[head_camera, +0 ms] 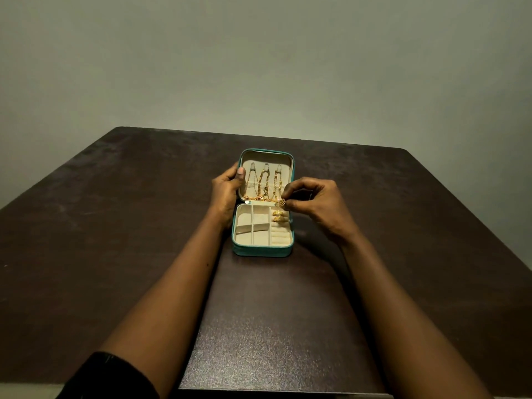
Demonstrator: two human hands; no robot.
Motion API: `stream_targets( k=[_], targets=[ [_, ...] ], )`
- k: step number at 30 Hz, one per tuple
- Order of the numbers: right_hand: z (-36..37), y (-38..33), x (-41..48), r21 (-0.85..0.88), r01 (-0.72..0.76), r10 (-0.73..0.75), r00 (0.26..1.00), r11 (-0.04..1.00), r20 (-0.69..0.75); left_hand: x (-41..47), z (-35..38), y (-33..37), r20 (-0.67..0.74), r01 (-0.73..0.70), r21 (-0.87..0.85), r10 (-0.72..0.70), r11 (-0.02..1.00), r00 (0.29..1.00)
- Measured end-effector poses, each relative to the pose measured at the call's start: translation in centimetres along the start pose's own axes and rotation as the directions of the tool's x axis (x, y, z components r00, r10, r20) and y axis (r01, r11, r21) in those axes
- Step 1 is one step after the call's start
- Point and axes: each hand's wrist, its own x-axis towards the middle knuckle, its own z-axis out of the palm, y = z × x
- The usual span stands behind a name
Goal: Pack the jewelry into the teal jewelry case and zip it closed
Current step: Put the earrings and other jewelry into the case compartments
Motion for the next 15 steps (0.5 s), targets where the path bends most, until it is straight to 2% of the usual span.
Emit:
stream_targets(
  k=[10, 15],
  targets=[
    [-0.10, -0.49, -0.17, -0.002, -0.091, 0.091, 0.990, 0.996, 0.105, 0.17, -0.12, -0.18, -0.008, 0.011, 0.006, -0.011, 1.000, 1.000],
    [-0.29, -0.39, 0.03, -0.073, -0.140, 0.148, 0.981, 0.988, 0.126, 0.19, -0.08, -0.17, -0.012, 0.013, 0.015, -0.013, 1.000, 1.000]
  ],
)
